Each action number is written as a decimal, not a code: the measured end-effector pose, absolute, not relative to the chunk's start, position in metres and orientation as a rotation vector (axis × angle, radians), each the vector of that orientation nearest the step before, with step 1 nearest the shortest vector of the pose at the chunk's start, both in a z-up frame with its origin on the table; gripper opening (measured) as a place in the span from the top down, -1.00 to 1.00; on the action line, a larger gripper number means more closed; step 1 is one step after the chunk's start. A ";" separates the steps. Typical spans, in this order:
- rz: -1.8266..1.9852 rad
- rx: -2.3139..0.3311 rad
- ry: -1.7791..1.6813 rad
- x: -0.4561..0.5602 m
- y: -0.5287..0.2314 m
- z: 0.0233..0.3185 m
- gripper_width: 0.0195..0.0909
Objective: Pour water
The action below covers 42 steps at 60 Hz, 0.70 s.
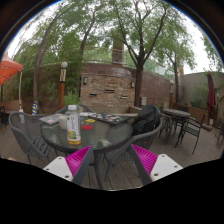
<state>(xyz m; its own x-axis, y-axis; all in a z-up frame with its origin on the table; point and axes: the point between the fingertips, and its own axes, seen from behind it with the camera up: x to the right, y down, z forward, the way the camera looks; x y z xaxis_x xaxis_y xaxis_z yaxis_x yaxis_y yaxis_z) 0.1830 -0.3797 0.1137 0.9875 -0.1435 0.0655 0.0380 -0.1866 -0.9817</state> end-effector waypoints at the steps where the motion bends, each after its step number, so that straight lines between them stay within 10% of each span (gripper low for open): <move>1: -0.157 -1.749 0.073 0.181 -0.378 0.115 -0.82; 42: -0.001 -1.690 -0.045 0.028 -0.198 0.068 -0.79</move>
